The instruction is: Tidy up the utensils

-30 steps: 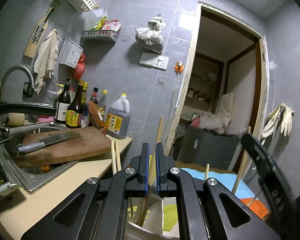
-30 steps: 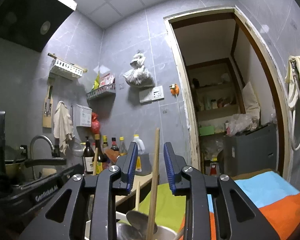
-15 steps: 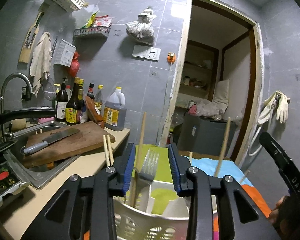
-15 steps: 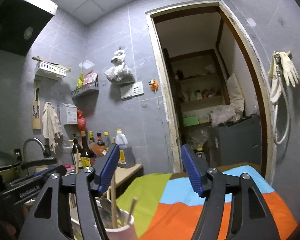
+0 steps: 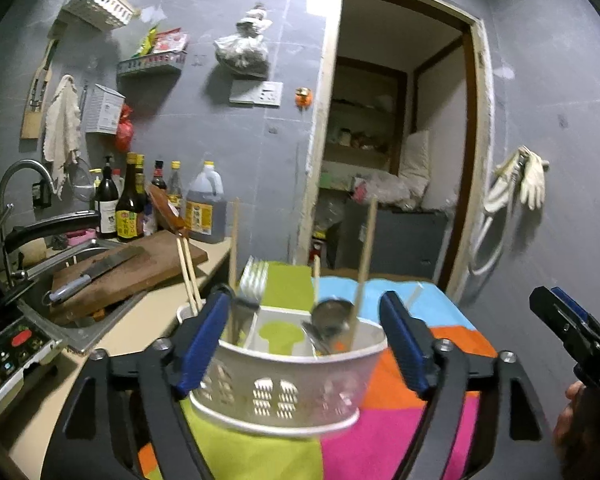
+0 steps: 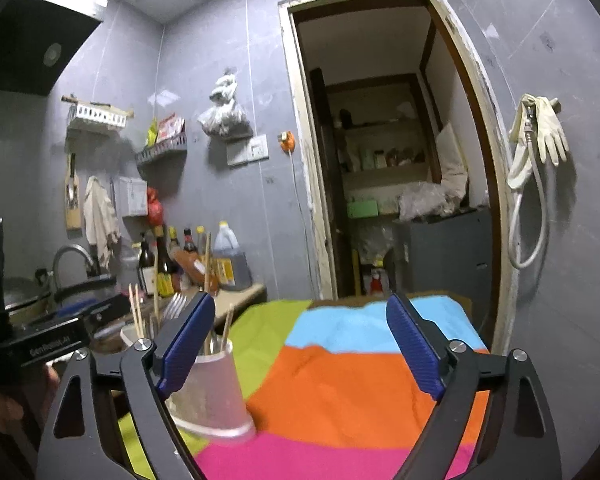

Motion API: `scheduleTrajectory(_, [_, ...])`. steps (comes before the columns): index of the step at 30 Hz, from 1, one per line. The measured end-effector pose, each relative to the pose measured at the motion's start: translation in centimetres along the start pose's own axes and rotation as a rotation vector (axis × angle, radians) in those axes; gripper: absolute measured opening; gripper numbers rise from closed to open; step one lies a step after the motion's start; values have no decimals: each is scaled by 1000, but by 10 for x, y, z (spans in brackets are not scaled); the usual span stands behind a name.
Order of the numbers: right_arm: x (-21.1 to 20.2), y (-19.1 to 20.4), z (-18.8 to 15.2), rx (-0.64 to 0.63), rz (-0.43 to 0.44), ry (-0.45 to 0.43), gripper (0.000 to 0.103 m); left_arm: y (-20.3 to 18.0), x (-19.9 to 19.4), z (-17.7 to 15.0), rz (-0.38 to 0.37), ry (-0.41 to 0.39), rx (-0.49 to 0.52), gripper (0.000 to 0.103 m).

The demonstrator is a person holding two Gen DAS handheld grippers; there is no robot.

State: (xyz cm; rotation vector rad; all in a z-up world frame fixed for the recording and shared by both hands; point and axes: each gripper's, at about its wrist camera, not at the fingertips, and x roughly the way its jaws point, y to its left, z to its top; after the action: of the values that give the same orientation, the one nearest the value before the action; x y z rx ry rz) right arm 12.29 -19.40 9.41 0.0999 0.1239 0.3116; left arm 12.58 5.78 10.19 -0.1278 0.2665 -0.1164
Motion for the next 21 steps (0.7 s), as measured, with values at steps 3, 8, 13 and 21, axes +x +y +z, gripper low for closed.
scheduleTrajectory(3, [-13,-2,-5,-3,2,25,99,-8,-9,-9,-4,11,26,81])
scheduleTrajectory(8, [-36,-2,-15,-27,-14,68,103,-18,-21,-26,-3,38,53,84])
scheduleTrajectory(13, [-54,-1,-28,-45,-63,79,103,-23,-35,-46,15,28,60,94])
scheduleTrajectory(21, [-74,-3,-52,-85,-165,92,103,-27,-57,-80,35,28,91,97])
